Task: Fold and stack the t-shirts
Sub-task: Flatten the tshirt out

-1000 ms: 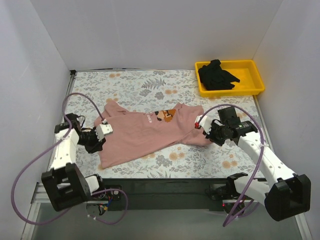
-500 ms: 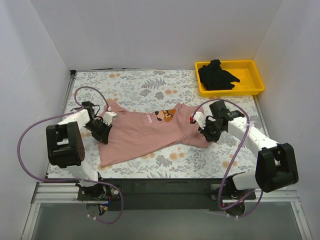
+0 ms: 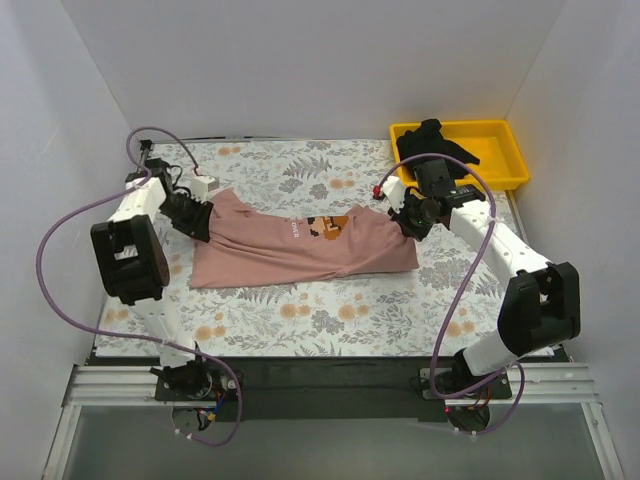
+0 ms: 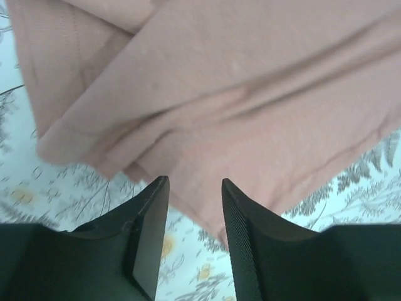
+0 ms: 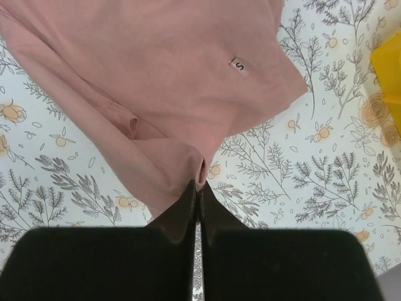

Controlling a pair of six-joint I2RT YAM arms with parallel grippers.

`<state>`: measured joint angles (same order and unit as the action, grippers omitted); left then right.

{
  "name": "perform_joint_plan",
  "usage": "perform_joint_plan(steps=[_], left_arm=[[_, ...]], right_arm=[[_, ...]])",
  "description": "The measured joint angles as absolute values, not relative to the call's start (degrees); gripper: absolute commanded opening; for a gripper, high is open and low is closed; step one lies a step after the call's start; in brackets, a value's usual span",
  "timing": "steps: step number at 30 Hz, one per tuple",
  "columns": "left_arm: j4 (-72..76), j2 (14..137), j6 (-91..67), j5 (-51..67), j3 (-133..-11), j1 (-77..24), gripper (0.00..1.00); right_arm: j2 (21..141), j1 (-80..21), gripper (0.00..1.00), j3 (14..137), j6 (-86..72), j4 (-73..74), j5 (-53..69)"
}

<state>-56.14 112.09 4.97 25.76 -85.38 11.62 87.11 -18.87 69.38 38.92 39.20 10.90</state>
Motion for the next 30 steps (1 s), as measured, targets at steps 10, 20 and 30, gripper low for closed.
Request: perform_joint_plan(steps=[10,20,30], left_arm=[[-63.1,85.3,21.5,27.2,-65.7,12.8,0.52],[-55.1,87.3,26.0,20.7,-54.5,9.9,0.53],[-47.2,87.8,27.8,17.3,-51.7,9.0,0.50]], right_arm=[[84.3,-19.1,0.01,70.3,37.3,41.1,12.9],[84.2,-19.7,0.01,70.3,36.2,42.3,13.8],[84.2,-19.7,0.01,69.6,36.1,42.7,13.8]])
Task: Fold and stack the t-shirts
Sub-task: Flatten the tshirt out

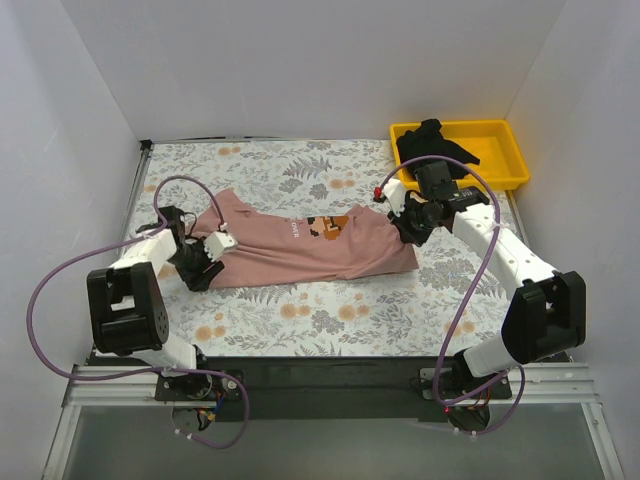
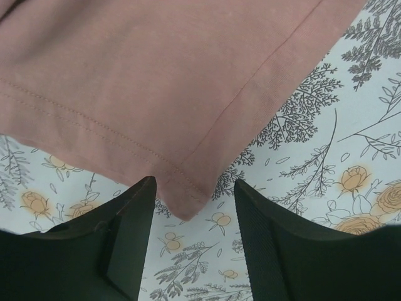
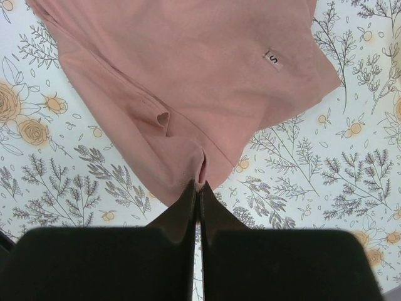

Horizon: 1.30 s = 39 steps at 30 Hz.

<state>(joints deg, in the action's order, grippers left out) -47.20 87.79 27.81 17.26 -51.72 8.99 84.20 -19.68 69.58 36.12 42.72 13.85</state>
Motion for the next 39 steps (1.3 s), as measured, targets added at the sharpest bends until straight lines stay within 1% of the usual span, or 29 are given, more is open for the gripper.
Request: perform_joint_plan(steps=[6,9,10,11,13,14,18,20,22,27,31,33,35,36,39], left_arm=[[-43.6,86.6,31.0,16.2,-47.2,8.9,0.49],[-41.7,83.7,32.6,16.2,-44.3,8.9,0.40],[-41.1,82.7,33.1,16.2,-43.4,8.9,0.35],[-40.7,82.0,33.3,16.2,-42.6,8.8,0.24],[-40.2,81.3,33.6,16.1,-41.9,8.8,0.12],[-39.7,81.3,33.6,15.9,-41.9,8.8,0.00],[-42.2,83.9,30.4,16.6,-45.7,9.3,0.00],[-46.5,86.7,27.4,18.1,-52.0,10.4,0.00],[-50.3,89.5,23.3,20.8,-61.5,12.1,0.00],[-52.6,94.3,10.3,26.2,-87.2,15.9,0.00],[-50.9,94.5,-0.6,27.1,-100.8,17.2,0.00],[-49.4,93.3,-4.6,27.0,-103.5,17.3,0.00],[-47.4,90.8,-8.8,26.7,-104.0,17.4,0.00],[-46.4,89.3,-10.6,26.4,-103.7,17.4,0.00],[-41.4,80.4,-15.9,24.2,-99.0,17.7,0.00]], right_arm=[[84.3,-19.7,0.01,69.6,35.9,43.1,13.7],[84.4,-19.7,0.01,69.6,35.7,43.2,13.7],[84.4,-19.7,0.01,69.6,35.7,43.3,13.7],[84.4,-19.7,0.01,69.6,35.5,43.3,13.7],[84.4,-19.7,0.01,69.6,35.3,43.5,13.6],[84.4,-19.7,0.01,69.7,35.1,43.6,13.6],[84.8,-19.7,0.01,72.3,34.7,44.7,13.1],[84.9,-19.7,0.01,75.6,34.6,45.5,11.9],[85.3,-19.8,0.01,80.8,34.6,46.3,10.4],[89.3,-19.8,0.01,100.9,33.7,46.7,6.6],[95.5,-19.9,0.01,122.5,32.1,45.3,2.5],[96.6,-19.9,0.01,129.6,31.5,44.1,0.4],[95.3,-19.9,0.01,131.9,31.2,41.7,-1.4],[93.6,-19.9,0.01,131.3,31.0,40.0,-2.1],[85.3,-20.0,0.01,124.3,30.8,36.1,-3.0]])
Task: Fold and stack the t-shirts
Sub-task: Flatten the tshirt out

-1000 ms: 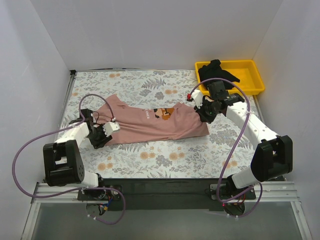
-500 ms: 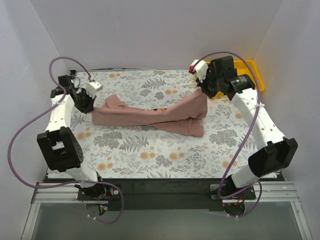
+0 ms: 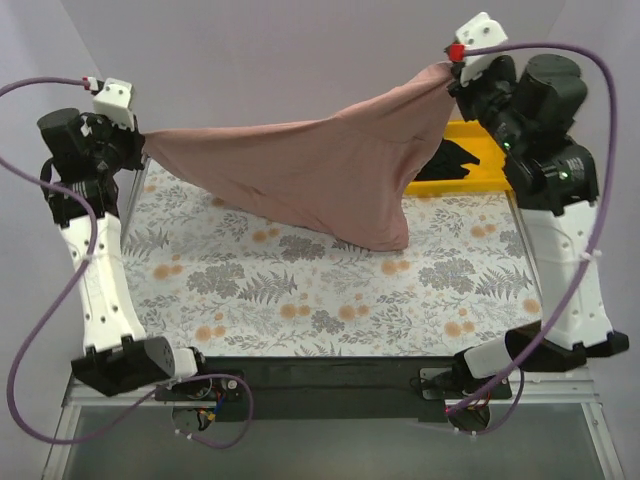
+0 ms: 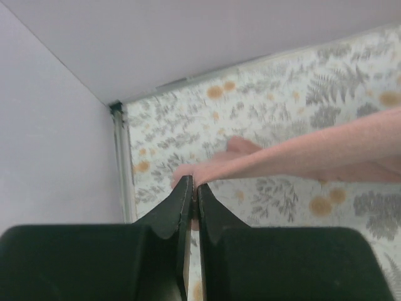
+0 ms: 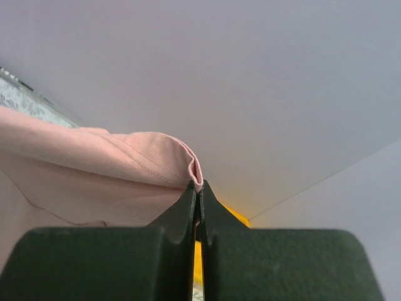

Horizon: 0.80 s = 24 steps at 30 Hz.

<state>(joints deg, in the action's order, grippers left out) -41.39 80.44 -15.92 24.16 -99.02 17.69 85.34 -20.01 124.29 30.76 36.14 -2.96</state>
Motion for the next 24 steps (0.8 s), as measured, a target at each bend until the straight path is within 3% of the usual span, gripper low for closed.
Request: perform_joint_plan(steps=[4,10,16,24], left_arm=[[-33.8,66.4,-20.9,21.1,-93.8,17.8,0.00],[-24.6,54.0,-24.4,16.0,-98.4,17.8,0.00],[-20.3,51.2,-23.5,12.4,-104.4,17.8,0.00],[-21.8,54.7,-19.9,9.0,-108.8,17.8,0.00]], right_arm=[[75.7,-20.0,0.01,120.8,30.9,32.3,-2.5],[62.8,-20.0,0.01,118.4,31.9,25.1,-1.1],[58.5,-20.0,0.01,122.3,33.9,18.2,-0.9],[62.2,-20.0,0.01,120.5,38.9,11.7,2.0]])
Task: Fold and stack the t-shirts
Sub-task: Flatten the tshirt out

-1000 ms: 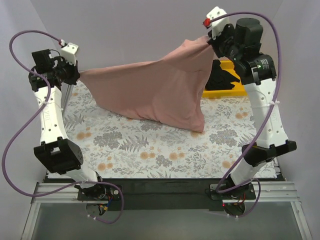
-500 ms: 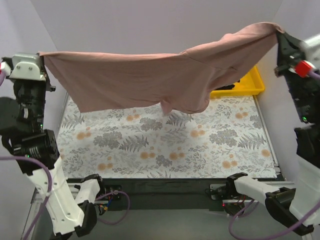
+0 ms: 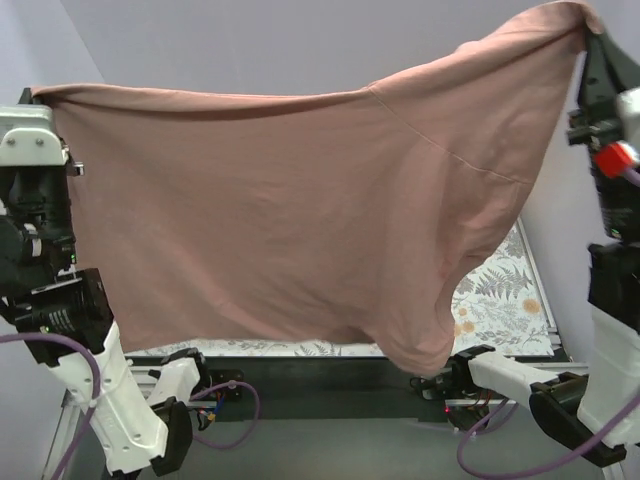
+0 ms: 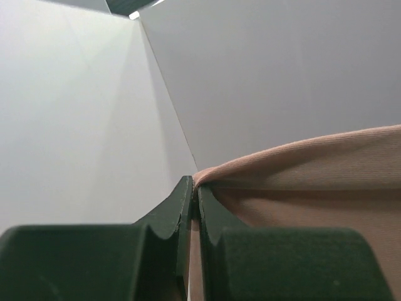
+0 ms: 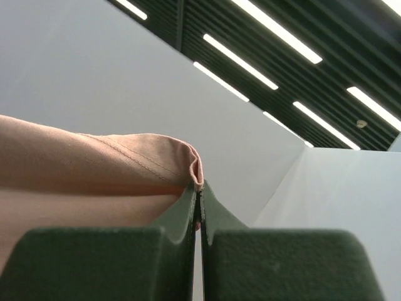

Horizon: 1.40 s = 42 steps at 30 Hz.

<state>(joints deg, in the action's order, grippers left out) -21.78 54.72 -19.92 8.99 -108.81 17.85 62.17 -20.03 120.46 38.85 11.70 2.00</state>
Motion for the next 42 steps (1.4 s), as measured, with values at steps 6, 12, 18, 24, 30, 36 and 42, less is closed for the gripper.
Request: perform_joint_plan(steps=[6,12,18,24,30,36,42], left_arm=[[-23.7,55.0,-16.5,11.2,-93.8,17.9,0.00],[-24.1,60.7,-13.0,16.1,-74.6,17.9,0.00],[-19.6,75.5,-10.3,17.7,-63.7,17.9,0.00],[-15.3,100.6,-10.8,18.9,-69.9,17.8,0.00],[-13.1,119.1,-12.1,18.8,-81.6,17.8,0.00],[-12.3,122.0,-11.9,18.8,-86.0,17.7,0.00],[-11.4,118.8,-7.9,21.5,-82.5,17.7,0.00]], right_arm=[[67.3,-20.0,0.01,106.5,41.8,7.1,6.1],[76.7,-20.1,0.01,89.8,45.1,2.9,9.5],[91.5,-20.6,0.01,83.7,48.0,-1.1,11.1],[111.0,-20.9,0.01,90.0,50.6,-5.2,10.0],[124.9,-20.9,0.01,99.5,52.9,-6.1,7.4],[127.6,-20.9,0.01,103.5,54.0,-6.7,5.4],[123.4,-21.8,0.01,99.2,54.2,-7.2,3.7]])
